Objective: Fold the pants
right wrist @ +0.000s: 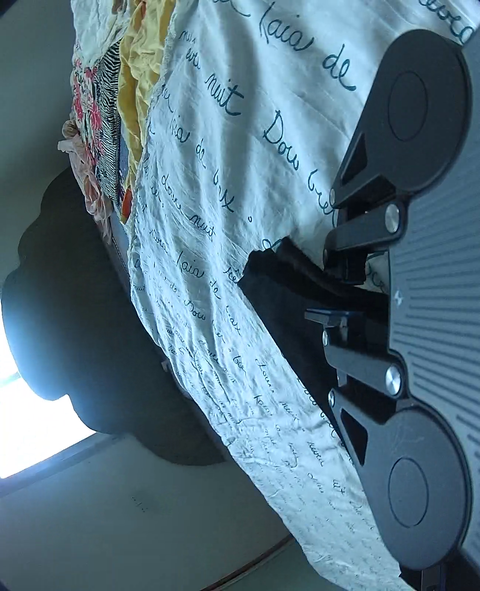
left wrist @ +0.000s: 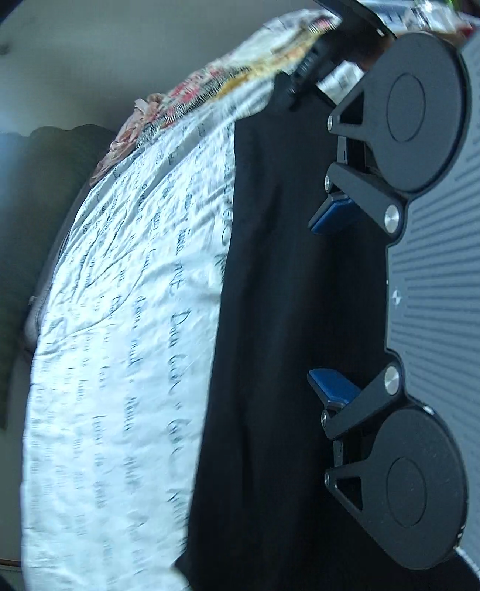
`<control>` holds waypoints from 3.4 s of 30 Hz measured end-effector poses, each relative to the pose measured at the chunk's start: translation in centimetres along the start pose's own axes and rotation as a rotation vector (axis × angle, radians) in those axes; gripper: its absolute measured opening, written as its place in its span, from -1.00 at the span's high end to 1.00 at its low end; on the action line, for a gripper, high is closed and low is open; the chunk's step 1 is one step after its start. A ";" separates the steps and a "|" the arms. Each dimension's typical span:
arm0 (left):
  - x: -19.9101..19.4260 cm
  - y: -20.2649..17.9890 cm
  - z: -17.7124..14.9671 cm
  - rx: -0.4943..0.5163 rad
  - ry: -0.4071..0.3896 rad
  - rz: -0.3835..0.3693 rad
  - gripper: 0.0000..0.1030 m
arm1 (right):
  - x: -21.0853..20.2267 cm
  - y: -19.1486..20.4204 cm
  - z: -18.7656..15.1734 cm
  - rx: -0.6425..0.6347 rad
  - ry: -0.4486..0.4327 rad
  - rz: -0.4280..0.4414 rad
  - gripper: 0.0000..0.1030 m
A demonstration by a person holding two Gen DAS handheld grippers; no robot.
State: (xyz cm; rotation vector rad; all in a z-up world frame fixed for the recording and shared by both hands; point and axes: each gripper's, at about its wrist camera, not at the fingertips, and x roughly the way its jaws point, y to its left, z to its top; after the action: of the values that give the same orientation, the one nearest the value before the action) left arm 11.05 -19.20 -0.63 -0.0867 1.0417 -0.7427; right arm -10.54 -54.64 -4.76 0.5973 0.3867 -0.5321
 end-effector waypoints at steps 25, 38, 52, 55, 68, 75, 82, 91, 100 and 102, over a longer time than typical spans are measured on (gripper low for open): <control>8.8 -4.2 2.3 -0.313 0.107 -0.480 -0.71 | -1.1 14.3 -7.3 -0.874 -0.058 -0.107 0.70; 7.7 -3.2 2.2 -0.267 0.084 -0.406 -0.77 | 1.0 9.3 -3.5 -0.628 -0.099 -0.298 -0.54; 8.1 -4.8 2.3 -0.210 0.087 -0.358 -0.78 | 2.9 0.8 -0.6 0.012 0.036 -0.008 0.23; 8.0 -4.8 2.3 -0.199 0.082 -0.344 -0.79 | 2.0 -2.1 -1.0 0.271 0.007 0.045 0.25; 8.1 -5.2 2.5 -0.167 0.068 -0.323 -0.80 | 4.3 -3.3 -0.8 0.335 0.042 0.106 0.89; 7.0 -4.4 3.1 -0.230 0.048 -0.443 -0.81 | 2.9 2.4 -0.1 -0.077 -0.007 0.039 0.92; 7.3 -3.9 3.0 -0.323 0.063 -0.588 -0.91 | 0.7 12.1 -3.6 -0.667 -0.060 0.026 0.92; 9.4 -3.2 2.4 -0.379 0.080 -0.535 -0.80 | -1.7 18.3 -9.8 -1.035 -0.118 0.046 0.92; 8.1 -2.5 1.6 -0.394 0.107 -0.577 -0.83 | -2.3 17.4 -6.8 -0.791 -0.129 0.057 0.91; 8.2 -2.1 1.8 -0.424 0.093 -0.564 -0.79 | -2.8 17.9 -7.4 -0.837 -0.124 0.077 0.91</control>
State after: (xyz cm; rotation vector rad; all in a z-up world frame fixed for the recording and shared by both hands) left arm 13.73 -26.15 -5.01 -0.7408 1.2685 -1.0257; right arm -3.91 -36.53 -1.41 -0.2272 0.4248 -0.2882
